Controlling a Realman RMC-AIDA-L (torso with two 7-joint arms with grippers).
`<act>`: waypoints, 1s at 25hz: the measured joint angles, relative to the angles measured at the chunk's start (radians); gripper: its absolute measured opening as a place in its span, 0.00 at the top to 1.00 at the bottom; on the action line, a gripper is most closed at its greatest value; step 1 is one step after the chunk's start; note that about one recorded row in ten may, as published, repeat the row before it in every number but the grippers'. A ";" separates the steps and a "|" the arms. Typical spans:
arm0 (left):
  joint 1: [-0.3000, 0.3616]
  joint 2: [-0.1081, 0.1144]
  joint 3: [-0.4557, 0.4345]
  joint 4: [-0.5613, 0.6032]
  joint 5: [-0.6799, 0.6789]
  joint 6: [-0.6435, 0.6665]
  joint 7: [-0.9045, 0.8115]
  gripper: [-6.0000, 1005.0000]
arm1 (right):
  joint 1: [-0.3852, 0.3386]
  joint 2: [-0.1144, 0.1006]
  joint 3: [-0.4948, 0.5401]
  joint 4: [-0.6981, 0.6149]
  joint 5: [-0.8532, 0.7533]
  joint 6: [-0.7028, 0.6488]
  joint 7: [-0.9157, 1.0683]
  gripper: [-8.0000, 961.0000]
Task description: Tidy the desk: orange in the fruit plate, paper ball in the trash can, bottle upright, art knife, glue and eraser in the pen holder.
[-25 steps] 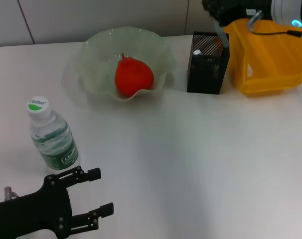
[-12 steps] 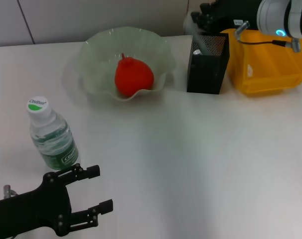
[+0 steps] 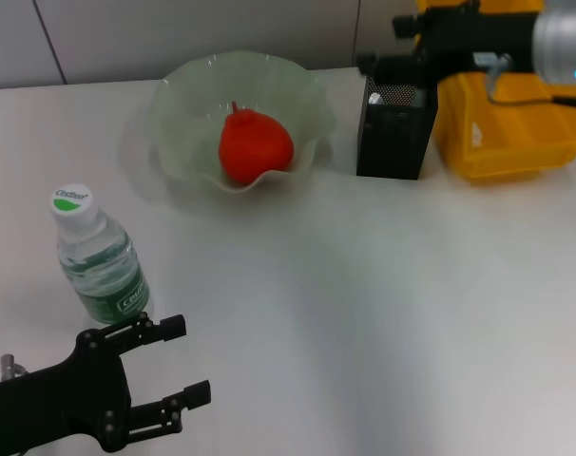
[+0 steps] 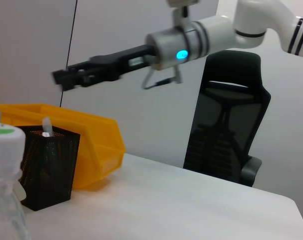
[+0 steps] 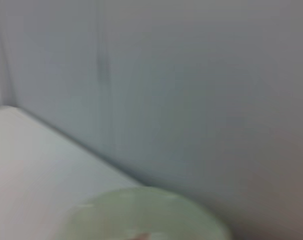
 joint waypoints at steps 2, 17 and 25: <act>0.000 0.001 0.000 0.000 0.000 0.001 -0.001 0.21 | -0.042 0.000 0.033 -0.045 0.062 -0.131 -0.032 0.40; -0.022 0.013 -0.008 0.022 0.009 0.016 -0.126 0.21 | -0.246 -0.002 0.182 0.222 0.177 -0.627 -0.538 0.16; -0.057 0.026 -0.003 0.095 0.055 0.073 -0.251 0.21 | -0.249 -0.006 0.231 0.314 0.124 -0.679 -0.633 0.16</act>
